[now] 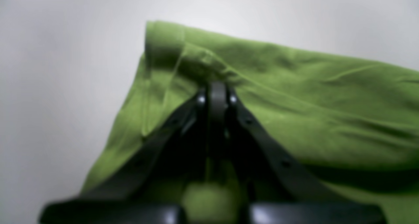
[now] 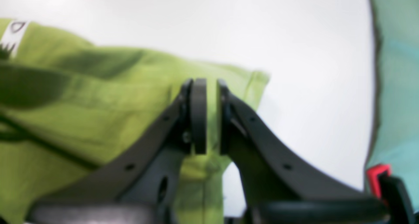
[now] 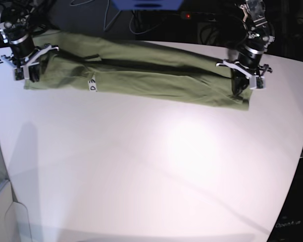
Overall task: Fold the T-shirt properly
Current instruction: 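Lower the hem onto the folded shirt and adjust with both grippers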
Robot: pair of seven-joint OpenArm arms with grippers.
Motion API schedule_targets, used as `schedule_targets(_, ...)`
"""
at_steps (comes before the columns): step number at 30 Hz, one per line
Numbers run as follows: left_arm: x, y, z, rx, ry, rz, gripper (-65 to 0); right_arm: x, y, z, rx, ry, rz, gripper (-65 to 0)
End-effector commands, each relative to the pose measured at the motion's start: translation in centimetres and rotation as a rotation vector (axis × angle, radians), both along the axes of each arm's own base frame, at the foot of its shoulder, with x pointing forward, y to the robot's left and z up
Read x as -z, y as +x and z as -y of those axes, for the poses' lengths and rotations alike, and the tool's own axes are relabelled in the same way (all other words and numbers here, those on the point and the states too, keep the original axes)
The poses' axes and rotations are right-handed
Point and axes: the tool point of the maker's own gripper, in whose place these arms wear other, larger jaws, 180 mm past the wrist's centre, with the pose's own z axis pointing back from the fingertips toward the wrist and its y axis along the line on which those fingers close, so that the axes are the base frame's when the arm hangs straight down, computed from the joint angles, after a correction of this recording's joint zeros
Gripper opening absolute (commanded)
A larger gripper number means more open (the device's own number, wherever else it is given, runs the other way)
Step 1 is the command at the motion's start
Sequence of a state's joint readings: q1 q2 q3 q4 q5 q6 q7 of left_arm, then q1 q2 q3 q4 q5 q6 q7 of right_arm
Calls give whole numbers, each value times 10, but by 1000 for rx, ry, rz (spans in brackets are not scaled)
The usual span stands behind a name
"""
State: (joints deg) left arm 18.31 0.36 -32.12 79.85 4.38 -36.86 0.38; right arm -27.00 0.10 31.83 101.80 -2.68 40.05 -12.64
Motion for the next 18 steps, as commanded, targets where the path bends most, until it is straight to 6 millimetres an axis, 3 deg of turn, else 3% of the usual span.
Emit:
schedule_targets(1,-8,4,-2,-2,3,31,-642,-2,1,-3,-17,0,10,-612)
schedule_targets(11,-6,-1,-3,-4,3,21,-642,17,-22,-37,-111,37,-71,-614)
schedule_targets(18,-7,1,-3,-4,3,25,-642,2,-41,-53,-174,43,-35,-614)
